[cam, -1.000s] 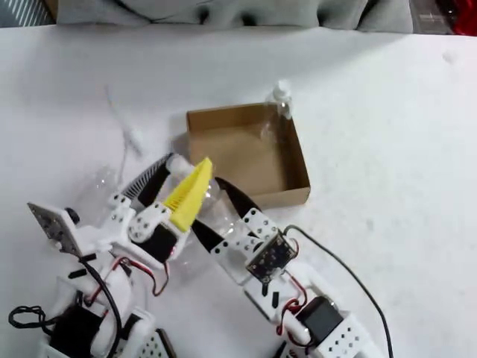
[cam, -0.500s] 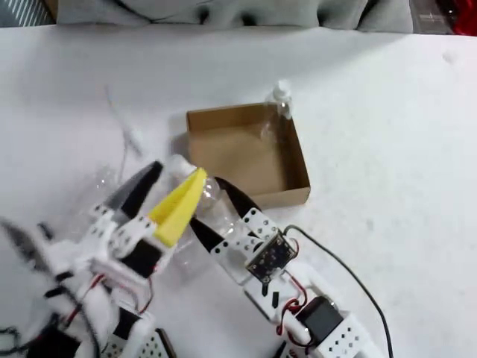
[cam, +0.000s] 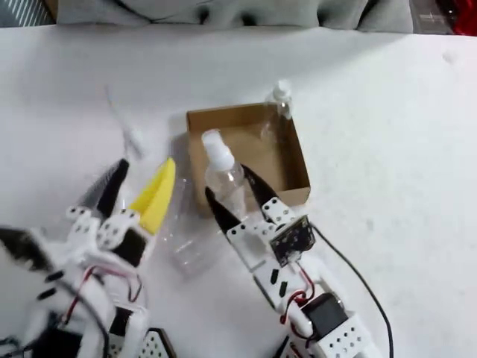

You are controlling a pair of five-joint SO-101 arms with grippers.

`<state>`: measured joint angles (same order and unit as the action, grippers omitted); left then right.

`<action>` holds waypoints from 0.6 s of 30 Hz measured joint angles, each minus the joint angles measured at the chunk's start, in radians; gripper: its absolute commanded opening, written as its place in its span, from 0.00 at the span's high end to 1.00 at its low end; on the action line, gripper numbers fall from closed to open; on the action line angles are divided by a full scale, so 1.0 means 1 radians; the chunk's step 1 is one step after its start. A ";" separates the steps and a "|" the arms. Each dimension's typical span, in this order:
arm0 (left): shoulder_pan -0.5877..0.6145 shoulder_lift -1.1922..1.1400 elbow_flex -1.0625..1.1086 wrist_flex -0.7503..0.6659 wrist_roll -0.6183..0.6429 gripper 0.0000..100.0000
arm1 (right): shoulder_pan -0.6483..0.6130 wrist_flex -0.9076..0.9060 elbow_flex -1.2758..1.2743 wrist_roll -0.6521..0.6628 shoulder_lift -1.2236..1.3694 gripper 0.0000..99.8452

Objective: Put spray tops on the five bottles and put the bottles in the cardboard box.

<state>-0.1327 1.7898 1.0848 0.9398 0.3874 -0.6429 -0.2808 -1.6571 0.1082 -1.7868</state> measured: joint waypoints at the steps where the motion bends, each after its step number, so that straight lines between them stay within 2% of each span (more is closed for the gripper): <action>1: -0.002 0.000 0.037 -0.015 0.000 0.76 | 0.005 0.000 0.003 -0.005 0.000 0.99; 4: 0.002 0.000 0.115 -0.060 0.014 0.81 | 0.031 0.005 0.026 -0.035 0.000 0.99; 8: -0.017 -0.003 0.160 -0.084 0.068 0.98 | 0.089 0.055 0.046 -0.055 0.000 0.99; 13: -0.104 -0.002 0.201 -0.089 0.075 0.94 | 0.098 0.124 0.126 -0.060 0.103 0.99; 18: -0.186 -0.009 0.276 -0.089 0.074 0.98 | 0.103 0.233 0.259 -0.074 0.342 0.99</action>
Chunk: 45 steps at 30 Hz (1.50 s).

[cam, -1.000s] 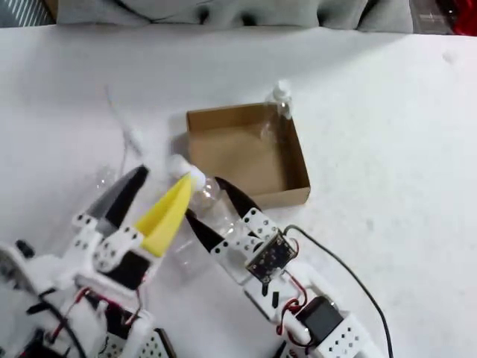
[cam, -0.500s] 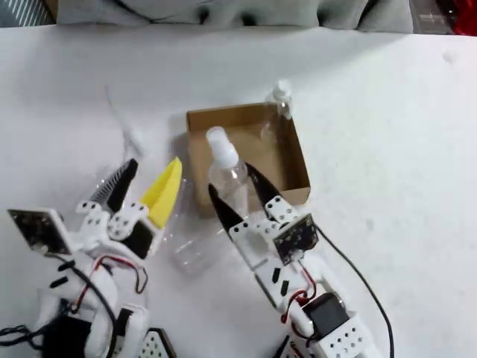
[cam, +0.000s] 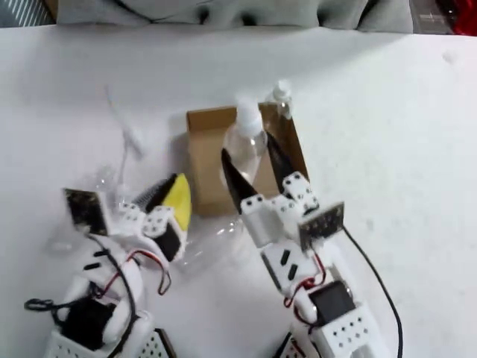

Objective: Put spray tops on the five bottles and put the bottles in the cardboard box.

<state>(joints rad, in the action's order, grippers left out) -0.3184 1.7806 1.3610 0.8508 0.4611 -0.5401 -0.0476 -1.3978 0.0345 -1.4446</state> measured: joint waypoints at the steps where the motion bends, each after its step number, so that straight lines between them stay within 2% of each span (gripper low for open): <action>1: -0.021 -0.006 0.015 0.000 -0.021 0.98 | -0.002 0.017 0.029 -0.014 0.054 0.99; 5: -0.133 -0.009 0.074 0.000 -0.135 0.98 | 0.000 0.064 0.135 -0.058 0.245 0.99; 10: -0.247 -0.003 0.106 0.000 -0.213 0.98 | -0.003 0.083 0.264 -0.104 0.434 0.99; 16: -0.279 0.037 0.176 -0.114 -0.244 0.98 | -0.081 0.084 0.341 -0.133 0.568 0.99; 21: -0.279 0.040 0.327 -0.295 -0.250 0.98 | -0.133 -0.008 0.354 -0.137 0.565 0.99; 24: -0.279 0.040 0.333 -0.344 -0.250 0.98 | -0.133 -0.101 0.358 -0.137 0.522 0.99; 37: -0.265 0.040 0.333 -0.362 -0.252 0.98 | -0.132 -0.486 0.362 -0.137 0.213 0.99; 45: -0.235 0.040 0.333 -0.362 -0.250 0.98 | -0.132 -0.540 0.373 -0.080 0.140 0.99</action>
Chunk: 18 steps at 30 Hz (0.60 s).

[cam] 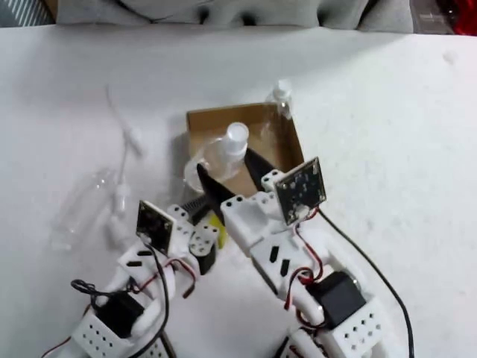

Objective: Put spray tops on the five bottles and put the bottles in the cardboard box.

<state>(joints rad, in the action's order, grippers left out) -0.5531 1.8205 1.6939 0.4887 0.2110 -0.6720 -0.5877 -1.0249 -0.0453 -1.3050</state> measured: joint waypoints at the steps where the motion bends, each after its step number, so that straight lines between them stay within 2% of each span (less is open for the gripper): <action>1: 0.003 0.000 0.000 0.000 0.002 0.98 | 0.002 0.000 0.005 0.002 -0.005 0.99; 5: 0.048 0.000 0.000 0.044 -0.002 0.98 | 0.051 -0.008 0.006 0.008 -0.009 0.99; 8: 0.127 0.000 0.000 0.094 -0.002 0.98 | 0.127 -0.009 0.008 0.008 -0.009 0.99; 18: 0.529 0.000 0.000 0.269 -0.002 0.98 | 0.322 -0.009 0.008 0.015 0.005 0.99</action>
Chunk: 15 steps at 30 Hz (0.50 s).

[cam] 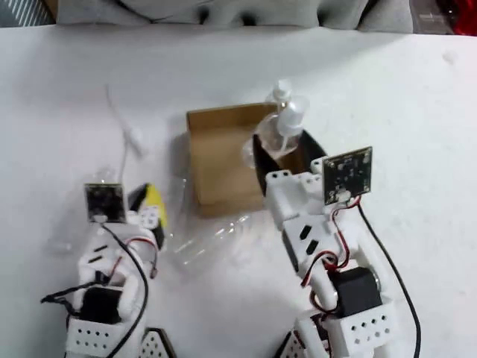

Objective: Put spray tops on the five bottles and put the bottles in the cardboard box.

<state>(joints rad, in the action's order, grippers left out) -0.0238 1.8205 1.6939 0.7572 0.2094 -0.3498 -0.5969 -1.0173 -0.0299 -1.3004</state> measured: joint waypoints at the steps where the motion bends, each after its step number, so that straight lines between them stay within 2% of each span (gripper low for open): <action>1: 0.031 0.000 0.000 0.014 0.000 0.98 | 0.012 0.000 0.000 0.014 0.025 0.99; 6: 0.120 0.000 0.000 0.048 0.000 0.98 | 0.063 0.066 -0.002 0.055 0.193 0.99; 15: 0.135 0.000 0.000 0.091 0.000 0.98 | 0.112 0.238 -0.002 0.060 0.494 0.99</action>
<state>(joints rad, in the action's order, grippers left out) 0.1112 1.8205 1.6939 0.8477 0.2094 -0.2378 -0.3590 -1.0188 0.0299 -0.8063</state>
